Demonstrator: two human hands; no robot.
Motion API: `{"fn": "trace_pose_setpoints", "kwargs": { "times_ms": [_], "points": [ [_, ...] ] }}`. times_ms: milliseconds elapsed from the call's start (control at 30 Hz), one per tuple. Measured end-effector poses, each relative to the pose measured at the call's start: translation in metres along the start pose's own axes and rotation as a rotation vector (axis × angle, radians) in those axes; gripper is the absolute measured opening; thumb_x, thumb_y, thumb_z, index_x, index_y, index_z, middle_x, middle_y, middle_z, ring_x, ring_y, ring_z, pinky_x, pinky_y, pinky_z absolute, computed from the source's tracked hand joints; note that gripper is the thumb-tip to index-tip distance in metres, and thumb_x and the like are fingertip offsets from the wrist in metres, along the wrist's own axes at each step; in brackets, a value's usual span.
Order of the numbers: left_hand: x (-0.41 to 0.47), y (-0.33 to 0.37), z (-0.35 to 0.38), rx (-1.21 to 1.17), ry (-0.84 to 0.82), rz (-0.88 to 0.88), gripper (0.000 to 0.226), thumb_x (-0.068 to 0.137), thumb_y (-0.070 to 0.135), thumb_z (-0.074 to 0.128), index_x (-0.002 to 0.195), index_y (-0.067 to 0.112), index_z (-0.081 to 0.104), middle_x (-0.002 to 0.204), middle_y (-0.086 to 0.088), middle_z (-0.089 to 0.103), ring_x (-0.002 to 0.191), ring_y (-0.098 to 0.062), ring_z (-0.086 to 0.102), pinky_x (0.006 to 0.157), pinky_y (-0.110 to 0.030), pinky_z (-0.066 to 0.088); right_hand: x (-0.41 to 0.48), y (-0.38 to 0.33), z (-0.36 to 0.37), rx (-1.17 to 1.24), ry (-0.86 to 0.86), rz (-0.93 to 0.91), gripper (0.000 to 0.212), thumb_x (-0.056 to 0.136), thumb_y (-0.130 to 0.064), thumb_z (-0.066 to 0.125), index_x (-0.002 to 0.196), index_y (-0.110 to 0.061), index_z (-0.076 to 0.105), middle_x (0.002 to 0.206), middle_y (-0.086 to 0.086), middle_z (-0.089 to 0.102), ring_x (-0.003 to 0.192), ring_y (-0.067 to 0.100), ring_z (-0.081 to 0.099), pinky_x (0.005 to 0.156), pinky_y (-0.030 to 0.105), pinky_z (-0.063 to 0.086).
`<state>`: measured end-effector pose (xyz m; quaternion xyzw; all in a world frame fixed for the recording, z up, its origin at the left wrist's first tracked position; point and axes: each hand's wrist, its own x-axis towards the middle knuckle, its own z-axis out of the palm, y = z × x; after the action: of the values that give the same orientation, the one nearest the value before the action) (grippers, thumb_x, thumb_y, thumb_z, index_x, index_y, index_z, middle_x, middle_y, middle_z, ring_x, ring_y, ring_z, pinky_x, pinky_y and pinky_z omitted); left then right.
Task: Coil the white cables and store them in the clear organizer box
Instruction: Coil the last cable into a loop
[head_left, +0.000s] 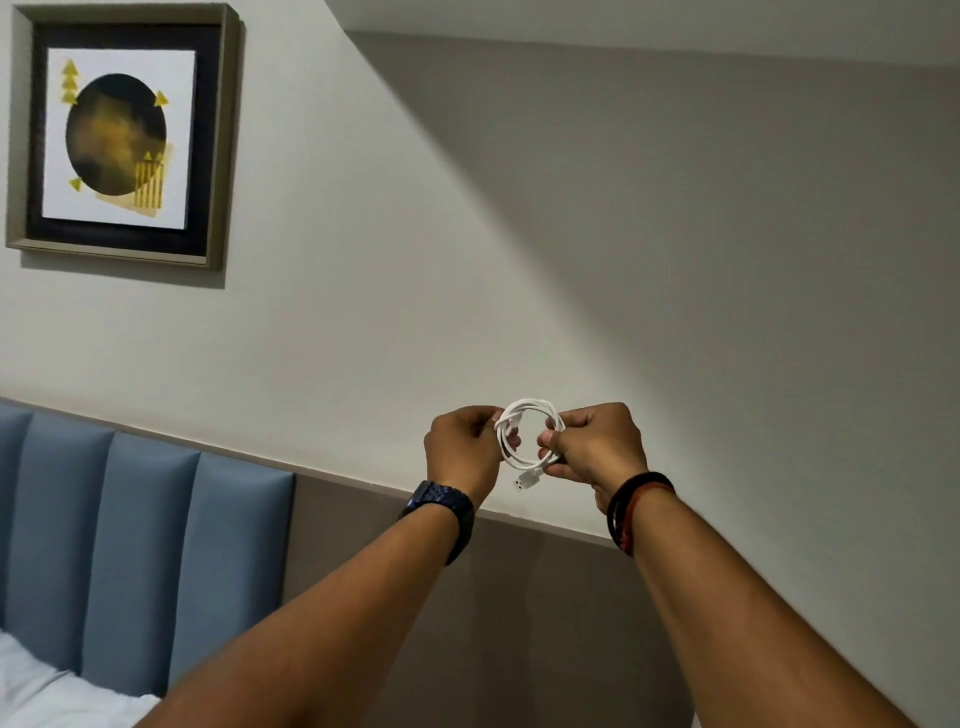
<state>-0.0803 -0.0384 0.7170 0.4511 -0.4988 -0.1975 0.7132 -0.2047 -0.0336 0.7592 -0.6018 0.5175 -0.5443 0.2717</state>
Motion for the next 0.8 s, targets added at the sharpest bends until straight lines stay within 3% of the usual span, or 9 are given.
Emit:
{"fn": "trace_pose_setpoints", "kwargs": {
  "times_ms": [100,167,333,500,600,700,800],
  "points": [
    [-0.001,0.002,-0.001,0.065,-0.152,0.072,0.020,0.085,0.003,0.058,0.086,0.017,0.073,0.079,-0.002,0.075,0.075,-0.017,0.072,0.074,-0.037,0.060,0.003,0.003,-0.002,-0.019,0.036,0.015,0.013,0.073,0.005,0.072,0.082,-0.004,0.071,0.073,0.013,0.070,0.064,0.023,0.071,0.055,0.031,0.060],
    [-0.001,0.004,-0.002,0.024,-0.239,0.063,0.024,0.087,-0.003,0.053,0.096,0.008,0.072,0.088,-0.009,0.075,0.080,-0.021,0.072,0.077,-0.036,0.060,0.003,0.006,-0.003,-0.044,0.062,0.015,0.013,0.072,0.006,0.072,0.070,-0.006,0.069,0.067,0.010,0.069,0.060,0.022,0.070,0.053,0.031,0.060],
    [-0.012,0.015,-0.004,-0.239,-0.308,-0.046,0.038,0.085,-0.007,0.036,0.082,0.003,0.072,0.088,-0.019,0.073,0.080,-0.025,0.072,0.066,-0.024,0.058,0.005,0.007,-0.001,-0.094,0.145,0.009,0.035,0.071,0.009,0.067,0.047,-0.015,0.058,0.057,0.009,0.066,0.056,0.027,0.070,0.060,0.045,0.061],
    [-0.015,0.014,-0.005,-0.317,-0.381,-0.028,0.019,0.084,0.006,0.058,0.089,0.008,0.076,0.090,-0.014,0.076,0.088,-0.025,0.071,0.079,-0.030,0.058,0.007,0.004,-0.002,-0.151,0.192,-0.015,0.025,0.071,0.009,0.064,0.052,-0.008,0.063,0.064,0.018,0.069,0.063,0.034,0.070,0.063,0.049,0.061],
    [-0.016,0.012,-0.004,-0.261,-0.403,0.002,0.022,0.080,0.009,0.067,0.101,0.013,0.073,0.093,-0.006,0.076,0.090,-0.019,0.071,0.087,-0.035,0.056,0.007,0.005,-0.003,-0.190,0.206,-0.044,0.017,0.074,0.007,0.064,0.060,-0.002,0.068,0.068,0.020,0.070,0.066,0.036,0.070,0.064,0.049,0.061],
    [-0.018,0.012,-0.002,-0.284,-0.411,-0.030,0.033,0.081,0.009,0.070,0.111,0.020,0.061,0.092,-0.006,0.076,0.086,-0.018,0.072,0.085,-0.035,0.055,0.004,0.004,-0.002,-0.231,0.207,-0.070,0.021,0.077,0.003,0.064,0.059,-0.007,0.066,0.067,0.016,0.070,0.065,0.032,0.070,0.066,0.045,0.061],
    [-0.017,0.012,-0.003,-0.488,-0.473,-0.184,0.030,0.089,0.009,0.061,0.115,0.021,0.049,0.083,-0.004,0.074,0.078,-0.017,0.069,0.076,-0.033,0.052,0.002,0.003,-0.002,-0.243,0.202,-0.082,0.018,0.078,0.003,0.064,0.063,-0.005,0.069,0.068,0.016,0.069,0.065,0.032,0.069,0.067,0.044,0.061]
  ]
}}
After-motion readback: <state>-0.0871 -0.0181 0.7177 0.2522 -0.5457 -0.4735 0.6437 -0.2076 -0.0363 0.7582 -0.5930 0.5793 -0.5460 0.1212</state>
